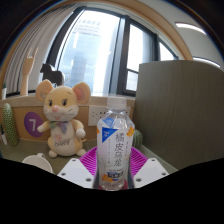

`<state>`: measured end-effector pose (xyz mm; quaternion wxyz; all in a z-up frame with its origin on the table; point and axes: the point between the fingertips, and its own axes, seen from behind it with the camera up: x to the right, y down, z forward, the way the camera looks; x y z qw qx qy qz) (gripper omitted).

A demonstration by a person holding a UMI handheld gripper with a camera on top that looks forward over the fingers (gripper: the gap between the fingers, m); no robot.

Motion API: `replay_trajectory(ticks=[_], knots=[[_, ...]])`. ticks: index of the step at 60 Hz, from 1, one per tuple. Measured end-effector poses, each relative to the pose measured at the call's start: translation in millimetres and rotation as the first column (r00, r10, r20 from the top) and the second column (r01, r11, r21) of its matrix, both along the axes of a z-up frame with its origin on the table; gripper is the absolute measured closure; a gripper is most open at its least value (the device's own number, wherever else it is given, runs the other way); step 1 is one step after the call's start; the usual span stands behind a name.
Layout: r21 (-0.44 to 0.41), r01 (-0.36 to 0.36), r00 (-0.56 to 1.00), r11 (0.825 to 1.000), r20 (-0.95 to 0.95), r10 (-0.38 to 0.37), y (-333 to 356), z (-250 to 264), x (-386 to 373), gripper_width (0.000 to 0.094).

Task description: Pour water

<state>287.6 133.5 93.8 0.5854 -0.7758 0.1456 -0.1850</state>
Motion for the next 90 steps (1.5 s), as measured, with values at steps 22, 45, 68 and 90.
replay_trajectory(ticks=[22,45,68,90], knots=[[0.094,-0.020,1.000,0.995,-0.021,0.022,-12,-3,-1,0.0399],[-0.050,-0.062,0.995,0.997,-0.085,0.058,-98,-38,-54,0.0120],[-0.037,-0.403,0.912,0.915,-0.106,0.397,-165,36,-282,0.0109],[0.053,-0.526,0.842,0.849,-0.111,0.529,-216,107,-380,0.0111]])
